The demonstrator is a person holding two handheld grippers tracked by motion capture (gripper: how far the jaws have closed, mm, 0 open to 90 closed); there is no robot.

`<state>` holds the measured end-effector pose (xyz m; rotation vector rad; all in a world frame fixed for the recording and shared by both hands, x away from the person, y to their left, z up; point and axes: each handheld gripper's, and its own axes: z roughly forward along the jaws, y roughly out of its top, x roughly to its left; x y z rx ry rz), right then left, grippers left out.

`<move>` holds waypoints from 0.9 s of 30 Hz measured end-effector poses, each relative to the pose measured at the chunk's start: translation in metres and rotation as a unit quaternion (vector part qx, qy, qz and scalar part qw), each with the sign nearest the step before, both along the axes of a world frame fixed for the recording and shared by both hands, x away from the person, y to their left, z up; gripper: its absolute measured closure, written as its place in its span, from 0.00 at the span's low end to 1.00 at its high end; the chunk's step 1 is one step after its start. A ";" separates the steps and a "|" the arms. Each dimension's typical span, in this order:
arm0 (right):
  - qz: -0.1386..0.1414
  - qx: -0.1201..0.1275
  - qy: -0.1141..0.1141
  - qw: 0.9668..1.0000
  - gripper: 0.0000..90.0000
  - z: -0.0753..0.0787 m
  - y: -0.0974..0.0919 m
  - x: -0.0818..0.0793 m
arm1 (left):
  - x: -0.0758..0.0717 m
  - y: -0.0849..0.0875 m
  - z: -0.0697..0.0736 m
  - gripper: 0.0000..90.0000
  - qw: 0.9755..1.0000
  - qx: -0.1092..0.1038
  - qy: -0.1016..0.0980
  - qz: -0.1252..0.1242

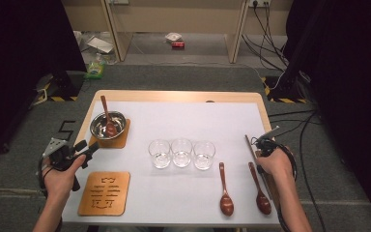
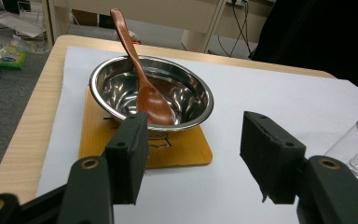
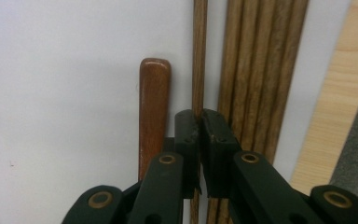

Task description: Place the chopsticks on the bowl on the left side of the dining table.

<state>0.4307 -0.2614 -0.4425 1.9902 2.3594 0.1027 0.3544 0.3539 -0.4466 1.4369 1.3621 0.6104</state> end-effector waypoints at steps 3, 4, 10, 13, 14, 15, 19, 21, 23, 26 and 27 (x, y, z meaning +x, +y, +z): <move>0.000 0.006 -0.012 1.000 0.96 0.007 -0.002 -0.001 | 0.000 -0.001 0.000 0.46 1.000 0.000 0.000 0.000; -0.001 0.005 -0.020 1.000 0.96 0.010 -0.001 -0.002 | 0.000 -0.001 0.000 0.46 1.000 0.000 0.001 -0.001; -0.003 0.013 -0.063 0.998 0.96 0.027 0.000 -0.004 | 0.000 0.000 0.000 0.46 1.000 -0.001 0.000 0.000; -0.004 0.016 -0.086 0.996 0.96 0.034 0.000 -0.005 | 0.000 0.000 0.000 0.46 1.000 0.000 0.001 0.000; -0.003 0.016 -0.094 0.995 0.96 0.036 0.000 -0.005 | 0.000 0.000 0.000 0.46 1.000 0.000 0.001 0.000; -0.003 0.018 -0.100 0.995 0.96 0.038 0.001 -0.005 | 0.000 0.000 0.000 0.46 1.000 0.000 0.001 0.000; -0.001 0.020 -0.129 0.991 0.96 0.043 0.001 -0.006 | -0.001 0.001 0.000 0.46 1.000 -0.001 0.001 0.001; -0.004 0.023 -0.141 0.990 0.96 0.046 0.002 -0.007 | 0.000 0.001 0.000 0.46 1.000 -0.001 0.001 0.001; -0.006 0.027 -0.153 0.988 0.96 0.049 0.004 -0.007 | -0.001 0.001 0.000 0.46 1.000 0.000 0.001 0.001; -0.008 0.031 -0.173 0.984 0.96 0.054 0.005 -0.008 | -0.001 0.001 0.000 0.46 1.000 0.000 0.001 0.001; -0.009 0.032 -0.181 0.983 0.96 0.055 0.006 -0.008 | -0.001 0.001 0.000 0.46 1.000 0.000 0.001 0.001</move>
